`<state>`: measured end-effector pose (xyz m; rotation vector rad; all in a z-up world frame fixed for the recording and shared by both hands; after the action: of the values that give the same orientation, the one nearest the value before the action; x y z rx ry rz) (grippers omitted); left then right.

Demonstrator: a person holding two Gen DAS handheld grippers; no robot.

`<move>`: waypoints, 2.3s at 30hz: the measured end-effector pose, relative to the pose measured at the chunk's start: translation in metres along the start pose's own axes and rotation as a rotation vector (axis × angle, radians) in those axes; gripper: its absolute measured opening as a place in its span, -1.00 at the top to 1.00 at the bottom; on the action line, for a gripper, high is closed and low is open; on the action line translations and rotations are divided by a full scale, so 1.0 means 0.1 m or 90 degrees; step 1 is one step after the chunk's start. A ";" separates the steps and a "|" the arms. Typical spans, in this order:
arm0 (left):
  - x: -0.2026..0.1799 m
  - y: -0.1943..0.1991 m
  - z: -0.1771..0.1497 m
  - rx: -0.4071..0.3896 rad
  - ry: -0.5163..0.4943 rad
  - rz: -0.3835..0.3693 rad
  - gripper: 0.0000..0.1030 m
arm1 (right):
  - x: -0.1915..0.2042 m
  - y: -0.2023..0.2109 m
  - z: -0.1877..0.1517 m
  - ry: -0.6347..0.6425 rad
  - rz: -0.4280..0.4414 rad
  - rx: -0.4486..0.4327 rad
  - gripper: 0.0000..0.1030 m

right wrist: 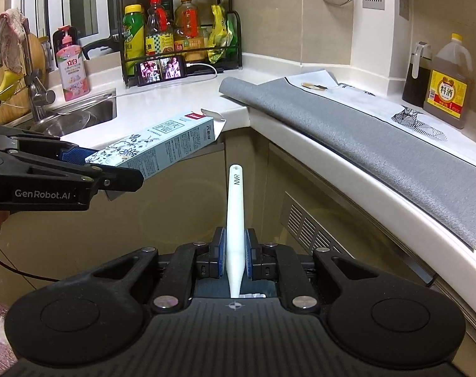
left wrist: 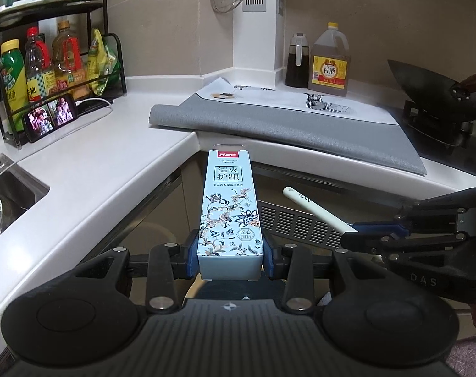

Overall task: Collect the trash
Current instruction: 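Carry the blue box and toothbrush down toward the bin with both grippers, then lower the held box and toothbrush into the bin opening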

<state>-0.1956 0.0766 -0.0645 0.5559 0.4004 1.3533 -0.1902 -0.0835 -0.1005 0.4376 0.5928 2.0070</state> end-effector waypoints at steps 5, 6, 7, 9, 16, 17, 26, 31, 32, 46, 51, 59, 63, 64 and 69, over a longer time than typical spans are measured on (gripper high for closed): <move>0.03 -0.03 -0.02 0.006 0.002 -0.001 0.17 | -0.01 -0.05 0.00 0.001 0.003 0.009 0.74; 0.03 -0.04 -0.02 0.008 0.003 -0.002 0.17 | -0.01 -0.05 0.00 0.000 0.003 0.011 0.74; 0.02 -0.05 -0.02 0.009 0.003 -0.003 0.17 | -0.02 -0.06 0.00 0.000 0.004 0.012 0.74; 0.03 -0.06 -0.03 0.011 0.002 -0.004 0.16 | -0.02 -0.08 -0.01 -0.001 0.003 0.015 0.74; 0.03 -0.11 -0.03 0.017 0.001 -0.004 0.17 | -0.02 -0.14 -0.01 -0.002 0.003 0.025 0.74; 0.02 -0.11 -0.03 0.018 0.001 -0.005 0.17 | -0.02 -0.15 -0.01 -0.002 0.003 0.026 0.74; 0.04 -0.18 -0.03 0.028 -0.001 -0.007 0.17 | -0.03 -0.23 0.00 -0.003 0.001 0.037 0.74; 0.06 -0.23 -0.05 0.039 0.004 -0.007 0.16 | -0.03 -0.29 0.00 -0.004 0.001 0.046 0.74; 0.07 -0.25 -0.05 0.041 0.004 -0.006 0.17 | -0.04 -0.30 0.00 -0.005 0.002 0.048 0.74; 0.12 -0.54 -0.16 0.099 0.012 -0.013 0.16 | -0.09 -0.59 -0.05 -0.008 0.004 0.084 0.74; 0.10 -0.69 -0.23 0.127 0.013 -0.014 0.16 | -0.11 -0.72 -0.10 -0.010 0.006 0.100 0.74; 0.12 -0.93 -0.32 0.181 0.022 -0.004 0.16 | -0.13 -0.93 -0.18 -0.011 0.007 0.131 0.74; 0.14 -1.05 -0.36 0.204 0.026 0.003 0.16 | -0.14 -1.04 -0.21 -0.013 0.006 0.146 0.74; 0.15 -1.08 -0.38 0.210 0.028 0.002 0.16 | -0.13 -1.07 -0.22 -0.012 0.006 0.150 0.74; 0.17 -1.17 -0.43 0.229 0.041 -0.008 0.17 | -0.12 -1.21 -0.25 -0.009 0.003 0.167 0.74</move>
<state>-0.1232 0.0859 -0.1673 0.8044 0.7064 1.2963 -0.1123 -0.0490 -0.1913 0.6108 0.8515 1.9355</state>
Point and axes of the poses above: each gripper's, at about its wrist camera, not at the fingertips, and y roughly against the way its jaws point, x to its left, z to its top, the point moved 3 cm from there along -y, roughly the way its jaws point, and after that the axes turned 1 degree about -x, right-handed, at the moved point
